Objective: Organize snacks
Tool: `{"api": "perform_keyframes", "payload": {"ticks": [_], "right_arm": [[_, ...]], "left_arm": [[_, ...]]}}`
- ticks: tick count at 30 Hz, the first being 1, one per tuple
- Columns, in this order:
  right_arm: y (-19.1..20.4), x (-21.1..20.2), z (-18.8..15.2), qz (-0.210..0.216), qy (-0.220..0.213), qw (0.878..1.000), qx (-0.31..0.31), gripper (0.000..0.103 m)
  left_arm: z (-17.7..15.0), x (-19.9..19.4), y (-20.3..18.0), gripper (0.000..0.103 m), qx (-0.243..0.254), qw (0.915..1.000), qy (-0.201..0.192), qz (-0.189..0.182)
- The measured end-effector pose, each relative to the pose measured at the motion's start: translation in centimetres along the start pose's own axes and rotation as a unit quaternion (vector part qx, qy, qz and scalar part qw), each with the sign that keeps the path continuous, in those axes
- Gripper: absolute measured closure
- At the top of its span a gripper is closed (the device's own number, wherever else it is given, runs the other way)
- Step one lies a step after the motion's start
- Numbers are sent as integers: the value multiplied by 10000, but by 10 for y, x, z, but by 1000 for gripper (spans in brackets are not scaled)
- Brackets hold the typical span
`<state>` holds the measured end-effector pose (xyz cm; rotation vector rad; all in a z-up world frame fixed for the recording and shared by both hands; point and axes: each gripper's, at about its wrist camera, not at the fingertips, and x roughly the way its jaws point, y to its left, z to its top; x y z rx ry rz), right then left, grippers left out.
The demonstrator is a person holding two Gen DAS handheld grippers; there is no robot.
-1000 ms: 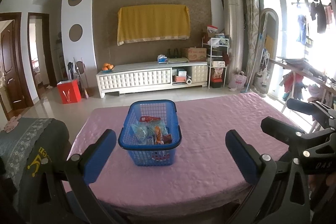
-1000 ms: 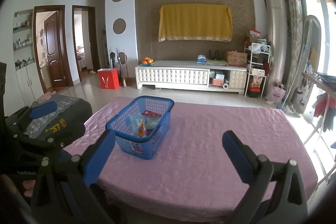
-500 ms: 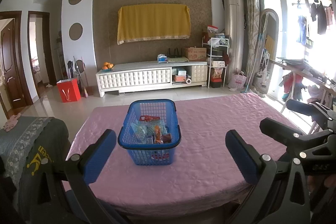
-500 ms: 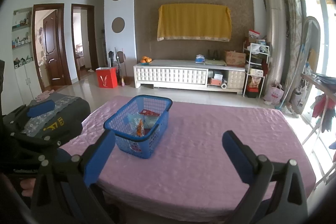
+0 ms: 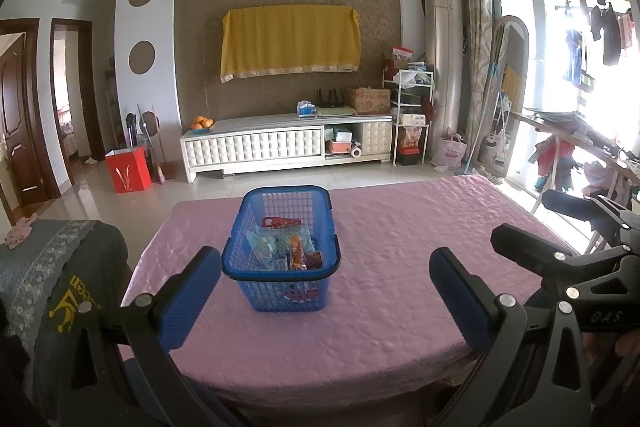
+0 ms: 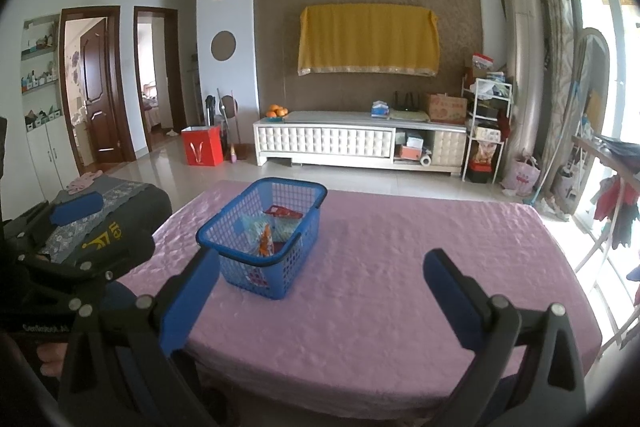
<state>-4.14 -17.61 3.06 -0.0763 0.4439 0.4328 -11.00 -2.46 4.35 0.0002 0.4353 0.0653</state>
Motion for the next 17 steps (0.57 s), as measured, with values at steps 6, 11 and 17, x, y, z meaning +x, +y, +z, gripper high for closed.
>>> {"api": "perform_keyframes", "payload": {"ticks": [6,11,17], "right_arm": [[-1,0,0,11,4,10000,9,0],[-1,-1,-1,18,16,10000,10,0],[-2,-1,-1,5,23,10000,7,0]], "left_arm": [[0,0,-1,0,-8,10000,7,-3],[-1,-1,-1,0,7,10000,12,12],[-4,-2,-4,0,21,10000,1,-27]]}}
